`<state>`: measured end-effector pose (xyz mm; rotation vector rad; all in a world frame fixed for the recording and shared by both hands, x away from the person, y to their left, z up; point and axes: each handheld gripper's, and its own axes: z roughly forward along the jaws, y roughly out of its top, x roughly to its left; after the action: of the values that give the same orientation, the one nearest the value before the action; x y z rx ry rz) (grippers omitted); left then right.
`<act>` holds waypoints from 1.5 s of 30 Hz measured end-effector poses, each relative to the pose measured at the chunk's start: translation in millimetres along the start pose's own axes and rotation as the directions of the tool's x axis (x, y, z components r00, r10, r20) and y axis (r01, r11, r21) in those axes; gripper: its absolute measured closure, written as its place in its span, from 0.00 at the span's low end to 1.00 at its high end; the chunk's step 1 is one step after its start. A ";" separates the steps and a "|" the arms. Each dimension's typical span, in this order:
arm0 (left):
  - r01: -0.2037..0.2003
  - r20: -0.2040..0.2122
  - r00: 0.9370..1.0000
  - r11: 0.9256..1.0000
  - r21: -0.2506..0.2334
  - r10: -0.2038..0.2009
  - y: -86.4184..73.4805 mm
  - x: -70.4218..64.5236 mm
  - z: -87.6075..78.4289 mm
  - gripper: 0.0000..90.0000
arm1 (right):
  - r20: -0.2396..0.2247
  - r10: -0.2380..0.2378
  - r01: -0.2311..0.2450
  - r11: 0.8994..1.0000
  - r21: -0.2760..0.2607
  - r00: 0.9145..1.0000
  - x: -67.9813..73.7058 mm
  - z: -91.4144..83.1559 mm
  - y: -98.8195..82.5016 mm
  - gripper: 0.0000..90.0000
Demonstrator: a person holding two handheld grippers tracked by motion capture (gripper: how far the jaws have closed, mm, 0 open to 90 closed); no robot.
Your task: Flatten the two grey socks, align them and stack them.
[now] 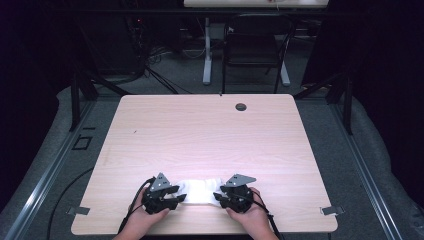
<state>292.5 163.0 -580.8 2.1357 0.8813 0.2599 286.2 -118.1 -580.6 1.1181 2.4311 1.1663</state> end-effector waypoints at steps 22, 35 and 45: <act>0.033 -0.033 0.999 0.999 -0.023 -0.034 20.8 11.0 24.0 0.59 | 0.026 0.073 -0.073 0.997 -0.003 0.997 -25.5 8.9 12.9 0.68; 0.036 -0.030 0.999 0.998 -0.043 -0.038 21.7 9.7 20.9 0.51 | 0.052 0.051 -0.052 0.999 0.014 0.997 -23.3 7.6 20.2 0.63; 0.037 -0.042 0.998 0.997 -0.073 -0.040 29.0 11.3 -1.8 0.43 | 0.061 0.024 -0.021 0.998 -0.053 0.998 -17.9 -14.5 23.5 0.48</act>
<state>314.7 158.8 -559.3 2.0514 0.9240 0.3151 304.2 -129.9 -555.6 1.1517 2.3341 1.1770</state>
